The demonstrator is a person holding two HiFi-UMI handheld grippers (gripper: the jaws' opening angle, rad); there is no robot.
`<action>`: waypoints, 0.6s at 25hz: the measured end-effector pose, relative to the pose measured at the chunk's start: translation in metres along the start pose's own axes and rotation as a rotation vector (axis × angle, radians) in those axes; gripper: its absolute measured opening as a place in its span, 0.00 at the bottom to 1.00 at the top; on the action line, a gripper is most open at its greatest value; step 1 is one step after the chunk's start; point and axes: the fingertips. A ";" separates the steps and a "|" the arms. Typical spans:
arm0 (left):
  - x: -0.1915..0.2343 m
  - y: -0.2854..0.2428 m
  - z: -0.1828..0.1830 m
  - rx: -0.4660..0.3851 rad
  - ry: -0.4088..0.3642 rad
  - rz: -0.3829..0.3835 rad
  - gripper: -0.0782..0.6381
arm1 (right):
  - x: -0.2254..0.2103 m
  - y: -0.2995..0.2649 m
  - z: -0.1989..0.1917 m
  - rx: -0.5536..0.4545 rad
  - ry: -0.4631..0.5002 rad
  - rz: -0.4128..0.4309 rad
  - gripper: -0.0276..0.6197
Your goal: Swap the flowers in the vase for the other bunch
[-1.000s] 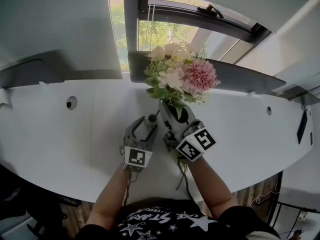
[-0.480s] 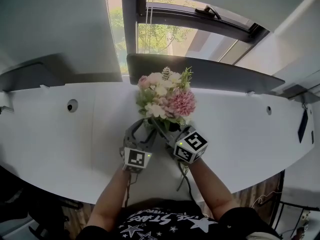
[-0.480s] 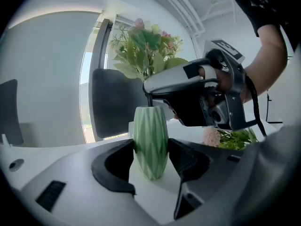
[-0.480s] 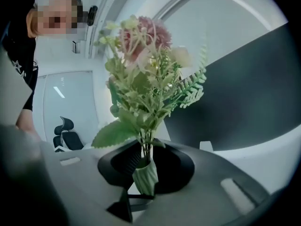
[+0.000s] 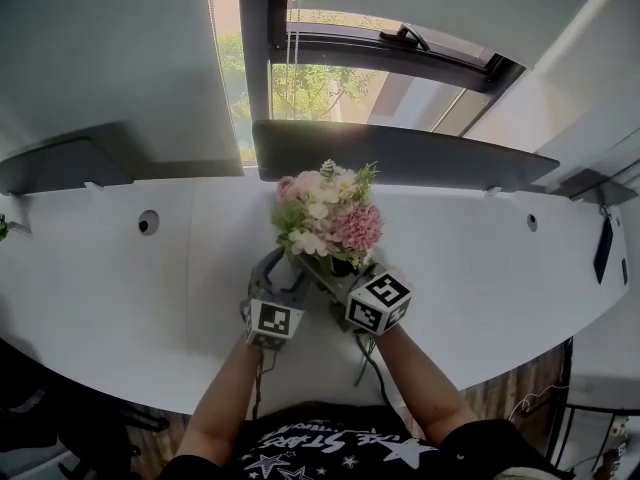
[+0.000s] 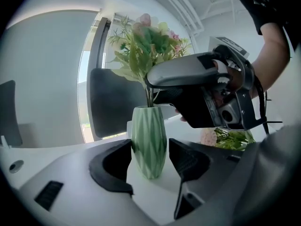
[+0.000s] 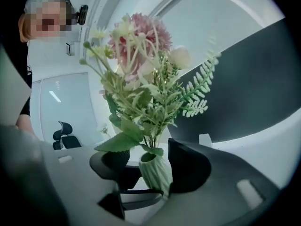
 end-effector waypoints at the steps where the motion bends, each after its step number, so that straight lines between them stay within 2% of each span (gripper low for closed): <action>1: -0.001 0.001 0.000 0.000 0.003 -0.006 0.45 | 0.000 0.002 0.000 -0.001 -0.006 -0.004 0.39; 11: -0.001 0.005 -0.007 0.032 0.024 -0.012 0.54 | 0.005 0.024 -0.013 0.010 -0.027 -0.064 0.45; 15: -0.001 0.020 -0.013 0.046 0.065 -0.005 0.54 | 0.011 0.040 -0.024 0.010 -0.040 -0.096 0.45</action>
Point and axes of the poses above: the fingertips, and each gripper's own axes: y backward along the fingers, x to its left, z out of its top, and after that the axes turned 14 degrees about x, right-handed
